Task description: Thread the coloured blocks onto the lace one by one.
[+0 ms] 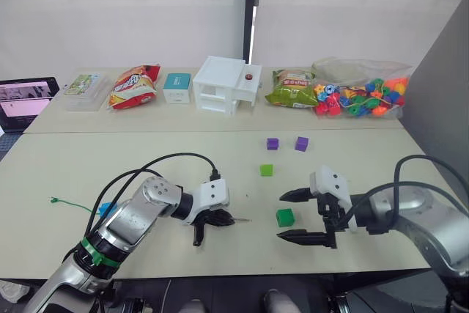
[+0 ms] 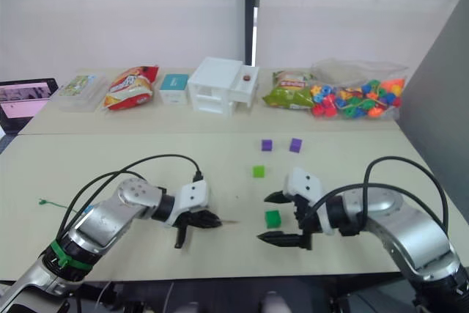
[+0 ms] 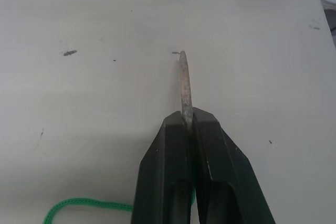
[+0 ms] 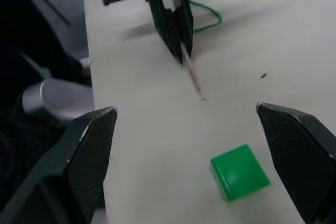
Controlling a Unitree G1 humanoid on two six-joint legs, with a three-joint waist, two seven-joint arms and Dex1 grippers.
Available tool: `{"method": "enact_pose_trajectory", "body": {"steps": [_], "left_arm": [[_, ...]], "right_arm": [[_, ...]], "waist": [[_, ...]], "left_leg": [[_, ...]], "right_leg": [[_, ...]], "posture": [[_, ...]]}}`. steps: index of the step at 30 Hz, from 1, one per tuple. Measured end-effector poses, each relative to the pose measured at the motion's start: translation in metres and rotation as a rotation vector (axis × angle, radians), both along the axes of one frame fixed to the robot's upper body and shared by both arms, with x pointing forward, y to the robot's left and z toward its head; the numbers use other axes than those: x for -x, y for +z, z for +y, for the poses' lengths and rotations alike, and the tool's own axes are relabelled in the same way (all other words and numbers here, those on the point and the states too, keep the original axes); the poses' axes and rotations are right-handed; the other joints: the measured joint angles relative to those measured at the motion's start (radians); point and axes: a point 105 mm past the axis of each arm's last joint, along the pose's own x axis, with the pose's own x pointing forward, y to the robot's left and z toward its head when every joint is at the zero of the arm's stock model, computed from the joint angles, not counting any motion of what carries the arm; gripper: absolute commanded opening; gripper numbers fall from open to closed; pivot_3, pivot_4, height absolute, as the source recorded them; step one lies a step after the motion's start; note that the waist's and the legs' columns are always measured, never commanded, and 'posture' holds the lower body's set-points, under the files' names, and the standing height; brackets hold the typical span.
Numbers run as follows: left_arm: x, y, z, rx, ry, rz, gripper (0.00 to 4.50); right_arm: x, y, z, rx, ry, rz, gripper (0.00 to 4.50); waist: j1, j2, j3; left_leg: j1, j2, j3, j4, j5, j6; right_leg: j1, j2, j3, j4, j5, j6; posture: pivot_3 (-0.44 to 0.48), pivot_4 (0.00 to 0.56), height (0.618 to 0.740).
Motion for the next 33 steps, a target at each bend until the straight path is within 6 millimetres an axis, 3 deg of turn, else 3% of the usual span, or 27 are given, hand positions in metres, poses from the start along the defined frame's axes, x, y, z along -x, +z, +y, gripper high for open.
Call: {"method": "enact_pose_trajectory", "body": {"steps": [8, 16, 17, 25, 30, 33], "left_arm": [[0.007, 0.002, -0.003, -0.001, -0.003, -0.005, 0.0], [0.008, 0.003, -0.004, 0.002, -0.005, -0.011, 0.0], [0.009, 0.003, -0.004, 0.003, -0.005, -0.01, 0.0], [0.01, 0.005, -0.006, 0.005, 0.008, 0.009, 0.0], [0.008, 0.009, -0.01, 0.005, 0.016, 0.009, 0.0], [0.006, 0.019, -0.022, 0.024, 0.009, -0.003, 0.0]], "right_arm": [[-0.035, -0.032, -0.021, 0.198, 0.118, -0.111, 4.46], [-0.04, -0.047, -0.017, 0.183, 0.16, -0.113, 4.46], [-0.041, -0.049, -0.017, 0.185, 0.159, -0.113, 3.93], [-0.043, -0.054, -0.011, 0.166, 0.167, -0.118, 1.26], [-0.042, -0.053, -0.008, 0.142, 0.135, -0.094, 1.2], [-0.031, -0.048, 0.012, 0.077, 0.13, -0.057, 1.2]], "waist": [[0.003, 0.0, 0.0], [0.003, 0.0, 0.0], [0.003, 0.0, 0.0], [0.002, 0.0, 0.0], [0.003, 0.0, 0.0], [0.004, 0.0, 0.0]], "left_leg": [[-0.005, 0.0, 0.0, 0.002, 0.0, 0.0], [-0.005, 0.0, 0.0, 0.001, 0.0, 0.0], [-0.005, 0.0, 0.0, 0.001, 0.0, 0.0], [-0.004, 0.0, 0.0, 0.002, 0.0, 0.0], [-0.005, 0.0, 0.0, 0.002, 0.0, 0.0], [-0.004, -0.001, -0.001, 0.003, 0.0, 0.0]], "right_leg": [[-0.006, -0.001, 0.0, 0.001, 0.0, 0.0], [-0.006, -0.001, 0.0, 0.002, 0.0, 0.0], [-0.006, -0.001, 0.0, 0.002, 0.0, 0.0], [-0.005, -0.001, 0.0, 0.003, 0.001, 0.0], [-0.006, -0.001, 0.0, 0.004, 0.001, 0.0], [-0.006, -0.001, 0.0, 0.009, 0.0, 0.0]], "posture": [[0.0, 0.15, 0.74], [0.0, 0.15, 0.74], [0.0, 0.15, 0.74], [0.0, 0.15, 0.74], [0.0, 0.15, 0.74], [0.0, 0.15, 0.74]]}}
